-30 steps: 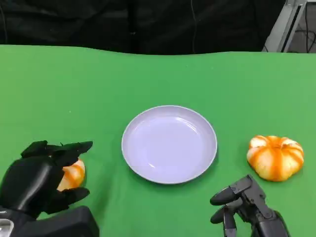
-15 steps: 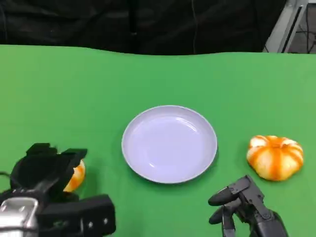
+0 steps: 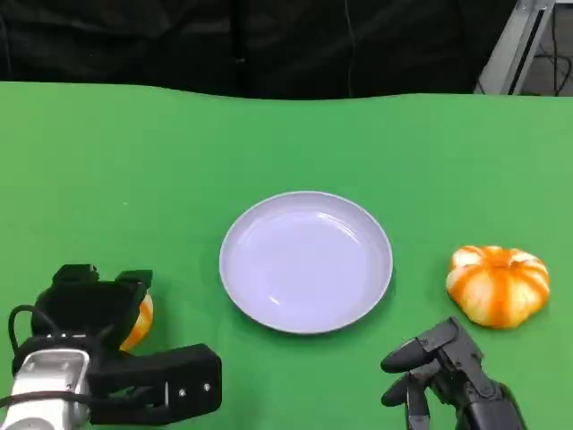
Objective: Grasp the bread from the table and place it into the plate.
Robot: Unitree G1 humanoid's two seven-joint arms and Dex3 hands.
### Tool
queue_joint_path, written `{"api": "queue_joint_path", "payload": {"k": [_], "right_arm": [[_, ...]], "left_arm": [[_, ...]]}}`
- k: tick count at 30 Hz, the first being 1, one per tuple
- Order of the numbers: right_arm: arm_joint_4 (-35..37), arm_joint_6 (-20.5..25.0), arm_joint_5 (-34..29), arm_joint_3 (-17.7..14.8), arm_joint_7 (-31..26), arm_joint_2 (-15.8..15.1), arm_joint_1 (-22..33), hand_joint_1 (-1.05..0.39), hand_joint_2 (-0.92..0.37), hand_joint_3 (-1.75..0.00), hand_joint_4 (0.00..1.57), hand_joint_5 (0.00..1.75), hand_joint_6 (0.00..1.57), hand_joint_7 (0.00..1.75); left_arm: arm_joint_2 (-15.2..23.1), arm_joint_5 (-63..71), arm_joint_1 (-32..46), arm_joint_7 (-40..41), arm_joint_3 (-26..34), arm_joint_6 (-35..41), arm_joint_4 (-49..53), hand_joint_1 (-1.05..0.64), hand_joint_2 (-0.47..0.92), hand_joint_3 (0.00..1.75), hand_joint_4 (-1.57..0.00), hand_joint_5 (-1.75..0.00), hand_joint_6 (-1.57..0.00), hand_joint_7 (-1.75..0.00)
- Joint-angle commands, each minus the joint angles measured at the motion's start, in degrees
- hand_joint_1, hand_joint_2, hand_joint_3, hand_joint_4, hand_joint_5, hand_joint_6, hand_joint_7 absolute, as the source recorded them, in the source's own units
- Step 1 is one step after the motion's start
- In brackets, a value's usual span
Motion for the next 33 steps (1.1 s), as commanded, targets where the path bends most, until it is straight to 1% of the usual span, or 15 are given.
{"api": "queue_joint_path", "payload": {"k": [1,3,6,7,8,10,11,12,13,15,21,22,24,26,33], "right_arm": [[-0.35,0.36,0.48,-0.07,-0.06,-0.14,0.09,-0.02,-0.92,-0.99,0.21,1.75,0.08,1.75],[-0.30,0.22,0.42,-0.08,-0.08,-0.20,0.05,-0.02,-0.92,-1.00,0.21,1.75,0.08,1.75],[-0.38,0.21,0.62,-0.05,-0.05,-0.17,0.15,-0.02,-0.92,-1.00,0.21,1.75,0.08,1.75],[-0.42,0.29,0.70,-0.02,-0.04,-0.13,0.19,-0.02,-0.92,-1.00,0.21,1.75,0.08,1.75],[-0.52,0.40,0.67,0.00,-0.03,-0.14,0.27,-0.02,-0.92,-1.00,0.21,1.75,0.08,1.75],[-0.60,0.49,0.61,0.02,-0.04,-0.18,0.35,-0.03,-0.92,-1.00,0.21,1.75,0.08,1.75],[-0.51,0.33,0.48,-0.02,-0.11,-0.23,0.33,-0.03,-0.92,-1.00,0.21,1.75,0.08,1.75],[-0.40,0.20,0.33,-0.07,-0.17,-0.28,0.29,-0.03,-0.92,-1.00,0.21,1.75,0.08,1.75],[-0.41,0.19,0.41,-0.06,-0.09,-0.30,0.28,-0.03,-0.92,-1.00,0.21,1.75,0.08,1.75],[-0.27,-0.01,0.57,0.02,-0.03,-0.27,0.26,-0.03,-0.92,-0.99,0.21,1.75,0.08,1.75],[-0.04,-0.12,0.81,0.23,-0.13,-0.06,0.28,-0.02,-0.92,-1.01,0.21,1.75,0.08,1.75],[-0.05,-0.02,0.91,0.28,-0.15,0.02,0.32,-0.02,-0.92,-1.00,0.21,1.75,0.08,1.75],[-0.05,0.06,0.84,0.41,-0.24,0.06,0.49,-0.03,-0.92,-1.00,0.21,1.75,0.08,1.75],[-0.34,0.39,0.76,0.52,-0.21,0.02,0.74,-0.03,-0.92,-1.00,0.21,1.75,0.08,1.75],[-0.60,-0.11,0.66,0.80,-0.21,-0.07,1.18,-0.02,-0.92,-1.00,0.20,1.75,0.08,1.75]], "left_arm": [[1.08,-1.56,-2.82,-0.19,-1.15,0.98,5.44,-0.48,0.92,0.04,-0.02,-0.46,-0.24,-0.02],[1.07,-3.49,-3.15,1.16,-0.98,-0.17,7.23,-0.48,0.92,0.03,-0.03,-0.46,-0.25,-0.02],[1.31,-8.02,-2.89,3.74,0.20,-3.99,9.03,-0.36,0.92,0.14,-0.38,-0.63,-0.46,-0.10],[1.49,-9.05,-2.95,4.48,0.32,-4.93,9.51,-0.35,0.92,0.19,-0.53,-1.19,-0.71,-0.19],[1.64,-10.31,-2.71,7.14,0.74,-7.18,10.22,-0.35,0.92,0.21,-0.57,-1.41,-0.79,-0.22],[1.91,-11.84,-2.51,10.59,1.02,-9.94,11.27,-0.36,0.92,0.10,-0.80,-1.68,-1.00,-0.53],[2.07,-12.16,-2.31,13.01,1.01,-11.32,11.78,-0.36,0.92,0.09,-0.83,-1.71,-1.02,-0.58],[2.24,-12.59,-2.03,14.84,1.09,-12.64,11.71,-0.34,0.91,0.15,-0.84,-1.73,-0.85,-1.11],[2.45,-12.89,-1.72,16.94,1.16,-14.09,11.42,-0.33,0.91,0.19,-0.84,-1.74,-0.74,-1.42],[2.99,-13.20,-1.35,19.74,1.07,-16.14,10.77,-0.30,0.92,0.22,-0.84,-1.74,-0.64,-1.68],[4.14,-13.78,-0.71,24.73,1.38,-21.01,9.83,-0.25,0.91,0.23,-0.85,-1.75,-0.59,-1.75],[4.27,-13.98,-0.45,25.73,1.69,-22.03,9.34,-0.24,0.87,0.36,-0.83,-1.75,-0.60,-1.75],[4.76,-14.91,0.34,28.24,2.57,-25.53,8.20,-0.23,0.65,0.81,-0.81,-1.75,-0.61,-1.75],[5.18,-15.40,1.00,29.83,3.09,-28.07,7.05,-0.24,0.54,1.08,-0.81,-1.75,-0.61,-1.75],[5.61,-14.38,0.21,37.98,3.23,-36.34,7.54,-0.20,0.41,1.32,-0.84,-1.75,-0.62,-1.75]]}}
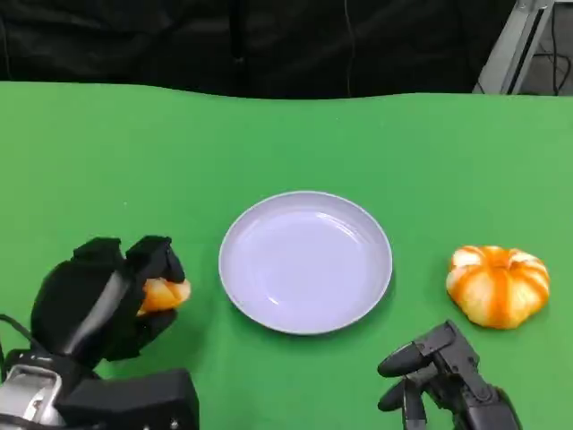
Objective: Grasp the bread from the table and place it into the plate.
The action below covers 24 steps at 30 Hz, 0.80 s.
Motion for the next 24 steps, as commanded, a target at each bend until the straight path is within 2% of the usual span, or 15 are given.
{"api": "queue_joint_path", "payload": {"k": [1,10,16,24], "right_arm": [[-0.68,-0.28,0.32,0.26,-0.32,-0.03,0.73,-0.03,-0.92,-1.00,0.20,1.75,0.08,1.75],[-1.78,0.33,-0.90,1.44,-1.13,0.37,1.06,-0.02,-0.92,-0.98,0.19,1.75,0.09,1.75],[-2.49,1.08,-0.60,1.67,-1.16,0.43,1.27,-0.02,-0.92,-0.97,0.23,1.75,0.10,1.75],[-4.05,2.17,-0.32,1.47,-0.75,-0.01,1.71,-0.01,-0.92,-0.95,0.27,1.75,0.14,1.75]], "left_arm": [[1.33,0.75,-1.00,5.69,0.34,-5.14,0.55,-0.20,0.40,1.34,-0.85,-1.75,-0.63,-1.75],[-0.14,1.86,-5.46,7.27,-0.11,-10.02,-0.71,-0.19,0.35,1.47,-0.91,-1.75,-0.67,-1.75],[-4.36,2.35,-9.56,9.89,-2.10,-12.21,1.46,-0.17,0.29,1.54,-0.94,-1.75,-0.69,-1.75],[-11.52,1.48,-14.23,6.32,-5.21,-9.31,4.17,-0.20,0.24,1.57,-0.94,-1.75,-0.70,-1.75]]}}
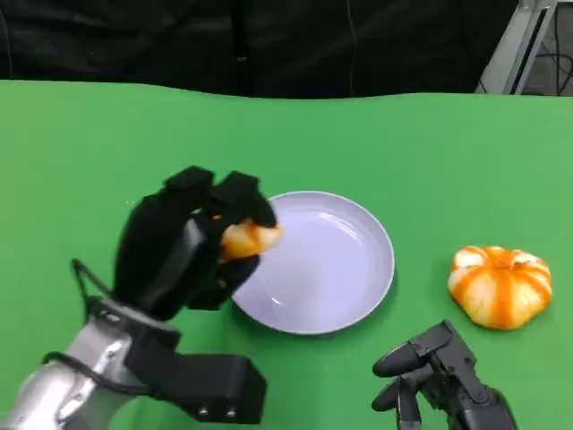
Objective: Grasp the bread from the table and place it into the plate.
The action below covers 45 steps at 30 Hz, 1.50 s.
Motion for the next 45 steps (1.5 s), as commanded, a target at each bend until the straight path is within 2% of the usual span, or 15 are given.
{"api": "queue_joint_path", "payload": {"k": [1,8,14,15,17,19,20,21,22,24,29,31,37,41,45], "right_arm": [[-1.68,1.34,0.32,-0.22,0.31,-0.56,0.57,-0.01,-0.92,-0.95,0.27,1.75,0.14,1.75],[-1.34,0.99,1.89,-1.28,1.02,-0.72,-0.07,-0.01,-0.92,-0.92,0.32,1.75,0.19,1.75],[-1.63,1.27,1.65,-1.19,0.93,-0.57,0.00,-0.01,-0.92,-0.91,0.33,1.75,0.20,1.75],[-1.89,1.60,1.28,-1.03,0.70,-0.38,0.10,0.00,-0.92,-0.91,0.34,1.75,0.21,1.75],[-2.10,1.85,0.78,-0.82,0.31,-0.13,0.21,0.00,-0.92,-0.91,0.35,1.75,0.22,1.75],[-2.15,1.95,0.62,-0.73,0.14,-0.03,0.27,0.00,-0.92,-0.90,0.35,1.75,0.23,1.74],[-2.22,2.09,0.58,-0.65,0.04,0.09,0.32,0.01,-0.92,-0.90,0.36,1.75,0.23,1.74],[-2.29,2.20,0.56,-0.60,-0.02,0.16,0.36,0.00,-0.92,-0.90,0.36,1.75,0.23,1.74],[-2.35,2.32,0.55,-0.56,-0.01,0.16,0.35,0.01,-0.92,-0.90,0.36,1.75,0.24,1.74],[-2.30,2.23,0.99,-0.54,0.21,0.07,0.33,0.01,-0.92,-0.90,0.36,1.75,0.24,1.74],[-2.19,2.03,1.24,-0.63,0.44,-0.17,0.27,0.02,-0.92,-0.91,0.36,1.75,0.24,1.74],[-2.04,1.88,1.32,-0.84,0.68,-0.44,0.10,0.02,-0.92,-0.92,0.35,1.75,0.24,1.74],[-1.86,2.09,1.47,-1.15,0.79,-0.31,-0.13,0.02,-0.92,-0.92,0.36,1.75,0.24,1.75],[-1.29,2.06,2.12,-1.48,1.06,-0.32,-0.61,0.01,-0.92,-0.92,0.36,1.75,0.24,1.75],[-1.19,2.00,2.38,-1.56,1.29,-0.45,-0.75,0.00,-0.92,-0.92,0.36,1.75,0.25,1.75]], "left_arm": [[-2.46,-0.45,-3.14,-1.93,-1.57,1.61,2.49,-0.20,0.24,1.57,-0.94,-1.75,-0.70,-1.75],[-7.45,0.37,-9.66,-2.26,-5.58,3.43,11.74,-0.17,0.24,1.48,-0.92,-1.75,-0.70,-1.75],[-8.15,0.15,-12.01,-3.24,-7.16,4.73,15.41,-0.17,0.25,1.43,-0.91,-1.75,-0.70,-1.75],[-8.54,0.25,-13.00,-4.84,-7.73,5.82,16.95,-0.22,0.40,1.22,-0.76,-1.63,-0.65,-1.40],[-8.69,0.90,-14.23,-9.18,-8.93,9.14,17.88,-0.25,0.55,0.94,-0.61,-1.41,-0.61,-1.00],[-8.29,1.67,-14.55,-12.35,-9.97,11.96,17.03,-0.35,0.76,0.51,-0.34,-0.96,-0.45,-0.54],[-8.02,2.47,-14.64,-14.93,-10.72,14.21,16.18,-0.37,0.83,0.37,-0.30,-0.89,-0.44,-0.43],[-7.81,3.08,-14.67,-16.98,-11.33,16.03,15.39,-0.48,0.87,0.34,-0.15,-0.79,-0.33,-0.32],[-7.63,3.36,-14.61,-20.82,-11.87,18.41,14.23,-0.58,0.90,0.34,-0.06,-0.63,-0.23,-0.23],[-7.18,3.25,-14.36,-26.51,-12.59,21.36,12.24,-0.73,0.92,0.41,-0.01,-0.34,-0.11,-0.15],[-6.19,2.24,-13.53,-31.87,-13.04,23.66,9.01,-0.78,0.92,0.44,0.00,-0.24,-0.07,-0.13],[-5.25,1.02,-13.07,-35.88,-12.96,24.15,7.34,-0.90,0.92,0.57,0.00,-0.06,-0.02,-0.08],[-3.50,-0.86,-11.99,-40.23,-12.57,24.51,3.82,-0.97,0.92,0.66,-0.01,-0.01,-0.02,-0.07],[0.85,-5.81,-8.99,-44.28,-9.58,21.57,-1.23,-0.97,0.92,0.66,-0.04,-0.02,-0.05,-0.08],[2.23,-6.64,-8.05,-45.93,-8.98,21.30,-3.34,-0.96,0.92,0.66,-0.04,-0.02,-0.04,-0.08]]}}
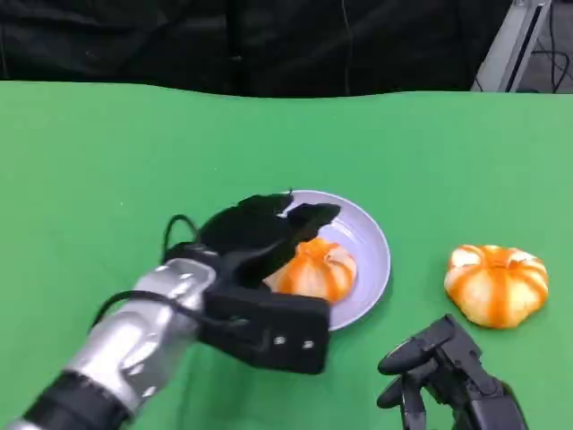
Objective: Grasp the bread from the table and place it into the plate.
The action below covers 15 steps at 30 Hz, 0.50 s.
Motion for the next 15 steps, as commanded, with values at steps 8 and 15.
{"api": "queue_joint_path", "payload": {"k": [8,15], "right_arm": [[0.53,-0.08,1.13,-0.82,0.53,-0.55,-0.43,0.00,-0.92,-0.92,0.37,1.75,0.26,1.75],[0.55,-0.04,0.32,-0.62,-0.04,-0.34,-0.54,0.01,-0.92,-0.93,0.39,1.75,0.27,1.75]], "left_arm": [[3.87,-2.97,2.56,-5.33,2.44,0.36,-5.59,-0.96,0.92,0.65,0.00,-0.01,-0.02,-0.06],[3.12,-21.40,19.90,9.27,18.89,-19.32,-11.03,-0.58,0.92,0.40,-0.28,-0.55,-0.37,-0.16]]}}
